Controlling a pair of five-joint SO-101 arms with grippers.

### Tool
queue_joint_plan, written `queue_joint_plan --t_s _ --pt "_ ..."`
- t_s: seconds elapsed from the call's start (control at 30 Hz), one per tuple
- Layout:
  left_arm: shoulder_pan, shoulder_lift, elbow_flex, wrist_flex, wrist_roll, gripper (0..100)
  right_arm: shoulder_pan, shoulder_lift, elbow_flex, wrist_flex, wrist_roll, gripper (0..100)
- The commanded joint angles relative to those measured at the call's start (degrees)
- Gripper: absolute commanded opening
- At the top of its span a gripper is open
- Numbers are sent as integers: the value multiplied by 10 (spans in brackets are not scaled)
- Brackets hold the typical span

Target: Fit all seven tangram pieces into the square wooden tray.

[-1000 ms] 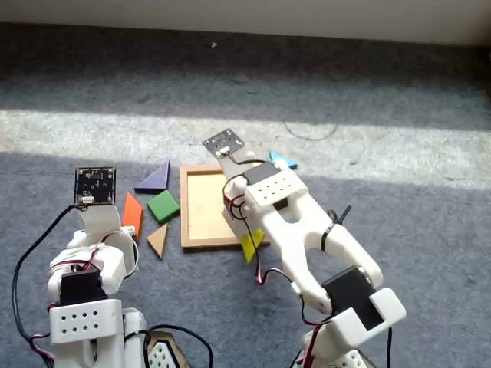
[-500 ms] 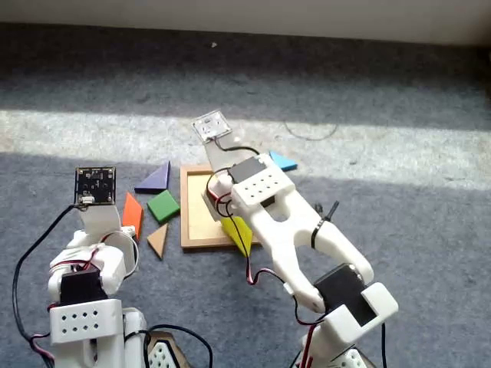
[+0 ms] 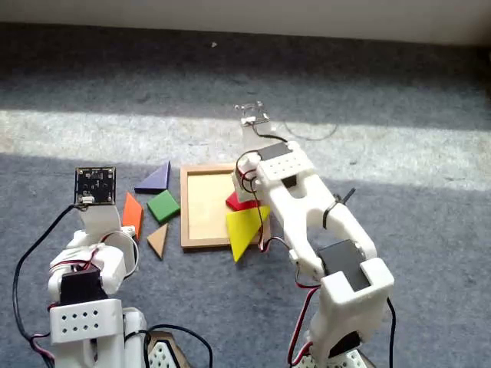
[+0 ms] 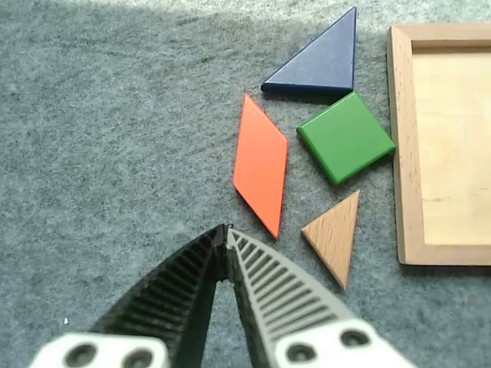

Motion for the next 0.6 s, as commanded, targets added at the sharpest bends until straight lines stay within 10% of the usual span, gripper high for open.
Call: queue_joint_plan --t_s 0.0,0.57 --pt "-7 -5 -4 -11 -4 8 35 -36 -22 37 11 52" --pt "-31 -5 -8 -12 -4 8 -73 -219 99 91 7 52"
